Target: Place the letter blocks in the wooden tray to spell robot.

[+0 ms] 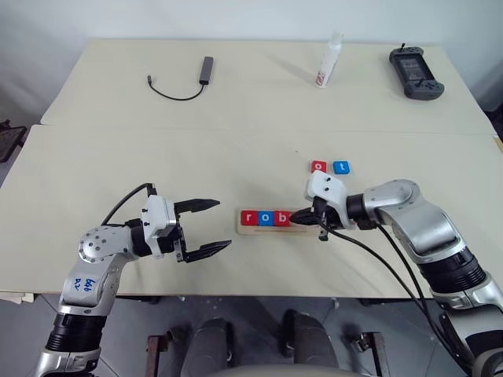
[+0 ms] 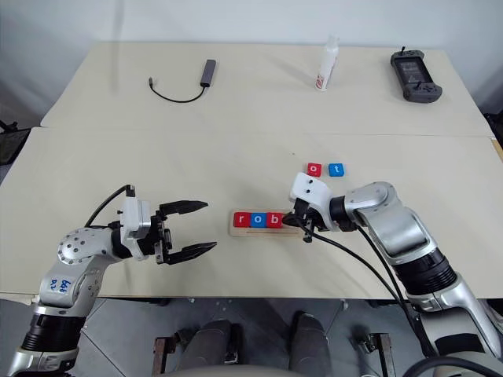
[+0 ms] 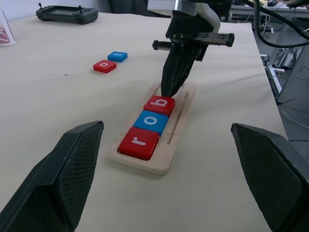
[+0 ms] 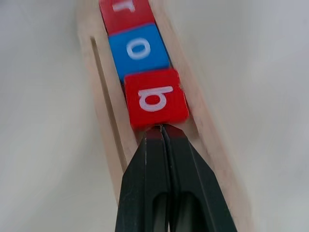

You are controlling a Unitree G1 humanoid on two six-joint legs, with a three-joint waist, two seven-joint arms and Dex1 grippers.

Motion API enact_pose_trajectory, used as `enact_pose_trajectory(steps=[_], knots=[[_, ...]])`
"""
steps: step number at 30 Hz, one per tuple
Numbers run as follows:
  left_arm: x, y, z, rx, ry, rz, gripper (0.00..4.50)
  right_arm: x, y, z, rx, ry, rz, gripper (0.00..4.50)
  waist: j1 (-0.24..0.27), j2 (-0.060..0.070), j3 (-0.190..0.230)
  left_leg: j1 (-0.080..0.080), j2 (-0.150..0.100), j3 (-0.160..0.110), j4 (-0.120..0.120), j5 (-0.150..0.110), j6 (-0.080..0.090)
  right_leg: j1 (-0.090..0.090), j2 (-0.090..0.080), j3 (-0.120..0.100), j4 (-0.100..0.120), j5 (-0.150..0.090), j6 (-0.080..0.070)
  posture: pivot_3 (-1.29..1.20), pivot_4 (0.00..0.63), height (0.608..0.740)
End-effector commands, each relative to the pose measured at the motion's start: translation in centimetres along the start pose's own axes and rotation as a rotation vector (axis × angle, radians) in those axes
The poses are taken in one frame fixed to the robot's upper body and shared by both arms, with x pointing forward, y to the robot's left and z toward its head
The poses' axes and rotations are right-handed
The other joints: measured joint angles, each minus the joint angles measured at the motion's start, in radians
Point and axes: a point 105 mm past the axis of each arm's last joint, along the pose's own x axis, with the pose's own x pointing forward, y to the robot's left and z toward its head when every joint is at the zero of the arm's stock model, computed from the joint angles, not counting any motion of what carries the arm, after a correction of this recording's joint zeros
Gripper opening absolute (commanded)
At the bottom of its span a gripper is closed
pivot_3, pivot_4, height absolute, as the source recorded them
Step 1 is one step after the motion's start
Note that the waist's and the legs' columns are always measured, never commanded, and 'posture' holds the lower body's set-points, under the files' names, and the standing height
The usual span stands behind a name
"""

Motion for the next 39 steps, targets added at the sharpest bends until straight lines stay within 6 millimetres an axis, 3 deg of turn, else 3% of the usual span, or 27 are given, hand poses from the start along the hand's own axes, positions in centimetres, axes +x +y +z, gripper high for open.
enact_pose_trajectory(steps=[1,7,11,14,17,20,24,28,32,36,39], knots=[[-0.2,0.0,0.6,0.016,-0.016,0.006,4.50,0.3,0.2,0.9,-0.036,-0.012,-0.001,0.03,0.000,0.000,0.000,0.000,0.000,0.000,0.000,0.000,0.000,0.000,0.000,0.000,0.000,0.000,0.000,0.00,0.150,0.740],[-0.3,0.0,0.6,0.014,-0.013,0.008,4.50,0.1,-0.1,0.7,-0.048,0.004,-0.015,0.03,0.000,0.000,0.000,0.000,0.000,0.000,0.000,0.000,0.000,0.000,0.000,0.000,0.000,0.000,0.000,0.00,0.150,0.740],[-0.3,0.0,0.4,0.010,-0.012,0.006,4.50,-2.4,-0.5,1.1,-0.071,-0.069,-0.077,0.19,0.004,0.000,0.000,0.000,0.000,0.000,0.000,0.000,0.000,0.000,0.000,0.000,0.000,0.000,0.000,0.00,0.150,0.740],[-0.3,0.1,0.3,0.007,-0.010,0.000,4.50,-4.8,0.1,0.7,-0.084,-0.149,-0.105,0.86,0.010,0.000,0.000,-0.001,0.000,0.000,-0.001,0.000,0.000,0.000,0.000,-0.001,-0.001,0.000,0.000,0.00,0.150,0.740],[-0.3,0.6,0.1,-0.002,-0.013,0.010,4.50,-7.4,-1.0,-1.8,-0.074,-0.184,-0.308,1.90,0.019,0.000,0.000,0.000,0.000,0.000,-0.001,-0.001,0.000,0.000,0.000,0.000,-0.001,0.000,0.000,0.00,0.150,0.740],[-0.6,0.8,-0.2,-0.024,-0.013,0.026,4.50,-9.5,-0.3,-3.6,-0.108,-0.192,-0.423,2.91,0.025,0.000,0.000,0.000,-0.001,0.001,-0.001,-0.001,0.000,0.000,0.000,0.000,-0.001,0.000,0.000,0.00,0.150,0.740],[-0.7,1.3,-0.8,-0.035,-0.005,0.050,4.50,-13.2,0.1,-5.8,-0.054,-0.334,-0.646,4.39,0.025,0.000,0.000,0.001,0.000,0.002,0.000,-0.001,0.000,0.001,0.000,0.000,-0.001,0.000,0.000,0.00,0.150,0.740],[-0.7,2.0,-0.9,-0.038,-0.012,0.067,4.50,-15.5,1.6,-9.3,-0.006,-0.338,-0.762,4.48,0.026,0.000,0.000,0.002,0.000,0.002,-0.001,-0.001,0.000,0.002,0.001,0.001,-0.001,0.000,0.000,0.00,0.150,0.740],[-0.6,2.5,-0.6,-0.030,-0.029,0.061,4.50,-16.2,2.5,-11.8,0.058,-0.323,-0.814,4.48,0.023,0.000,0.000,0.003,0.000,0.002,-0.001,-0.001,0.001,0.002,0.001,0.001,-0.001,0.000,0.000,0.00,0.150,0.740],[-0.5,3.0,-0.3,-0.021,-0.033,0.072,4.50,-16.0,2.0,-11.7,0.088,-0.370,-0.820,4.48,0.012,0.001,0.000,0.004,0.001,0.003,0.000,-0.001,0.001,0.002,0.001,0.002,0.000,0.000,0.000,0.00,0.150,0.740],[-0.5,3.3,-0.3,-0.010,-0.029,0.084,4.50,-15.1,0.4,-9.3,0.099,-0.442,-0.773,4.48,-0.001,0.001,0.000,0.004,0.001,0.002,0.000,-0.001,0.000,0.002,0.001,0.003,0.001,0.000,0.000,0.00,0.150,0.740]])
